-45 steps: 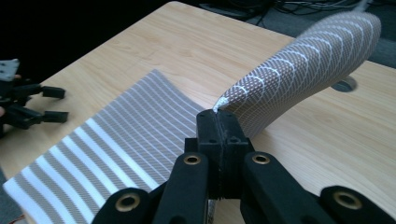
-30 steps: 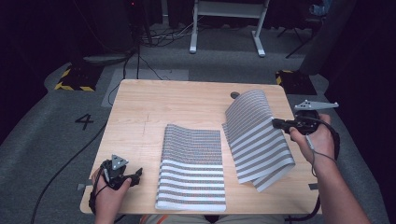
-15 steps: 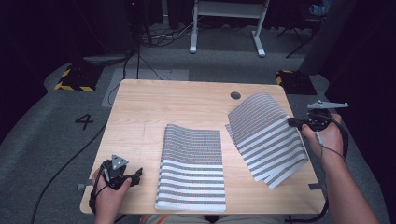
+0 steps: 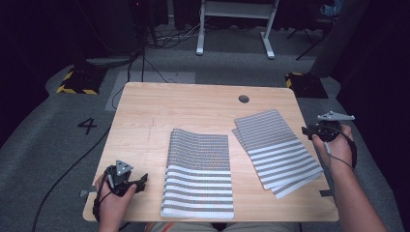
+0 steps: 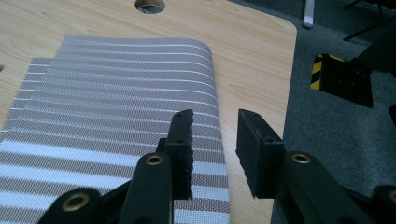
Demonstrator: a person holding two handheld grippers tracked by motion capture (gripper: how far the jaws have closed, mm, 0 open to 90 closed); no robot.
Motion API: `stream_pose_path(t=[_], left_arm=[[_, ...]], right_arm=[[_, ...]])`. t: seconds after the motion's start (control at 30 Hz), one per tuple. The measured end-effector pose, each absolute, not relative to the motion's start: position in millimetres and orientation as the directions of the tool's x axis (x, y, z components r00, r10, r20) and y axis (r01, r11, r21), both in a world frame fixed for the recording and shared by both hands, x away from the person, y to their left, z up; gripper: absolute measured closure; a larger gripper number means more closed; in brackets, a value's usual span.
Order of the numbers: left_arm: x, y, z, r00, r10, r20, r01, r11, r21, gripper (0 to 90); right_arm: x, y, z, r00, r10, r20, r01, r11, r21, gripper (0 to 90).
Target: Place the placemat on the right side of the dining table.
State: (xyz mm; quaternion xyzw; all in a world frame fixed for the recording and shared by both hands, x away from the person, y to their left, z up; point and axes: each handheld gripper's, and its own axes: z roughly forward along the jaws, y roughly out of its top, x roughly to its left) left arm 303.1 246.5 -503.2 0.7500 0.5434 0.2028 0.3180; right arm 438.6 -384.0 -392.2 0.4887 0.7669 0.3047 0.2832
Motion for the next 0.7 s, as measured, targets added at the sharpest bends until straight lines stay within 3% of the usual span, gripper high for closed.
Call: stream_pose_path(t=[0.37,0.7], left_arm=[[303.1,246.5,-503.2,0.327,0.944,-0.041,0.686,-0.208,0.697,21.0],[303.1,246.5,-503.2,0.328,0.944,-0.041,0.686,-0.208,0.697,21.0]], right_arm=[[413.1,-366.6,-377.6,-0.422,0.895,-0.143,0.500,0.361,0.787,61.3],[365.9,-338.8,-369.2,-0.532,0.840,-0.104,0.464,0.392,0.794,56.7]])
